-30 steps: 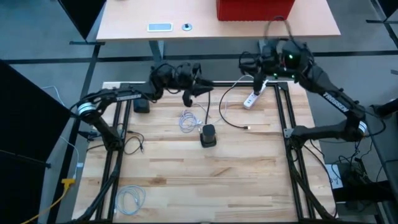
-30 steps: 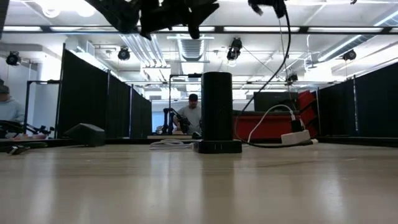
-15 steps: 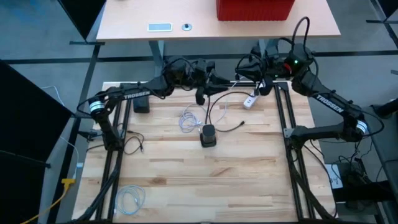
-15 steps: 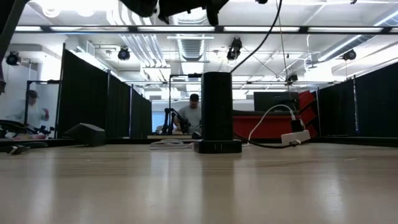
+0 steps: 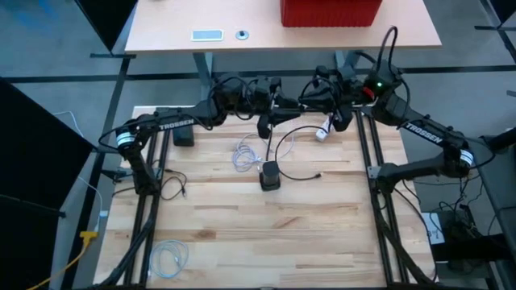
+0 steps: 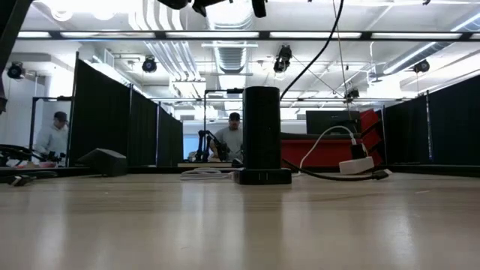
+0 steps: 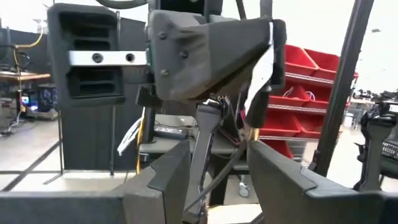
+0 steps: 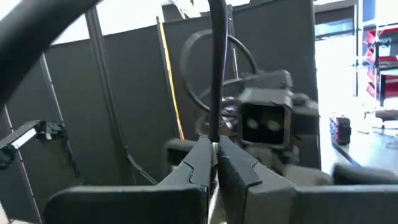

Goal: Insert USB
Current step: Insert the top black charger cable into the white outlet extension

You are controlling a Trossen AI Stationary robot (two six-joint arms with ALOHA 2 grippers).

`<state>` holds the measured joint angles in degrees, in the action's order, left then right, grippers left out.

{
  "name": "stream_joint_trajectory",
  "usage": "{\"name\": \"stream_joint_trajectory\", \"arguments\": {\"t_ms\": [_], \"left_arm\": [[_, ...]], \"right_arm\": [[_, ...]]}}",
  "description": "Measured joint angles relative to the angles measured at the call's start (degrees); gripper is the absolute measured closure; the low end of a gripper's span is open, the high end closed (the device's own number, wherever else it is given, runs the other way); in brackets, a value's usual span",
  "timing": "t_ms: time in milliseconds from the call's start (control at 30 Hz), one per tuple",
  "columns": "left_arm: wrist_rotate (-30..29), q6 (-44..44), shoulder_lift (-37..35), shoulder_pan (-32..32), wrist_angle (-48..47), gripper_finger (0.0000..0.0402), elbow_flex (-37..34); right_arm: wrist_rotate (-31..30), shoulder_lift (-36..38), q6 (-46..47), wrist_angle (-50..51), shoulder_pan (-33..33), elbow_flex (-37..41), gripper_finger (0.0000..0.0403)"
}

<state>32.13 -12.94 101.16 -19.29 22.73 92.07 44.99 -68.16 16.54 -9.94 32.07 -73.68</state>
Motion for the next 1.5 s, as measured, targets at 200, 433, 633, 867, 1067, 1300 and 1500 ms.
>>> {"name": "stream_joint_trajectory", "arguments": {"t_ms": [200, 433, 633, 867, 1067, 1300, 1500], "left_arm": [[0.05, 0.12, -0.17, 0.73, 1.24, 0.0268, 0.11], [3.23, -0.39, -0.17, 0.88, 1.22, 0.0318, 0.11], [2.04, -1.52, -0.19, 0.88, 1.58, 0.0331, 0.11], [0.00, -2.56, -0.22, 0.85, 1.73, 0.0345, 0.11], [-1.34, -3.56, -0.24, 0.74, 1.82, 0.0380, 0.11], [-1.52, -4.33, -0.24, 0.75, 1.26, 0.0394, 0.11], [-2.38, -4.17, -0.41, 0.18, -2.71, 0.0394, 0.11]], "right_arm": [[-1.56, -1.11, -0.11, 0.23, -0.19, -0.35, 0.0402], [-2.44, -0.93, -1.04, 0.47, 0.08, -0.54, 0.0402], [-2.19, -0.83, -1.46, 0.98, 0.18, -1.01, 0.0402], [-1.87, -0.74, -2.07, 1.74, 0.18, -1.14, 0.0402], [-1.59, -0.60, -2.89, 2.37, 0.18, -1.22, 0.0402], [-2.49, 0.06, -4.50, 3.24, 0.22, -1.22, 0.0402], [-9.66, 0.80, -7.40, 19.47, 0.16, -6.15, 0.0354]]}}
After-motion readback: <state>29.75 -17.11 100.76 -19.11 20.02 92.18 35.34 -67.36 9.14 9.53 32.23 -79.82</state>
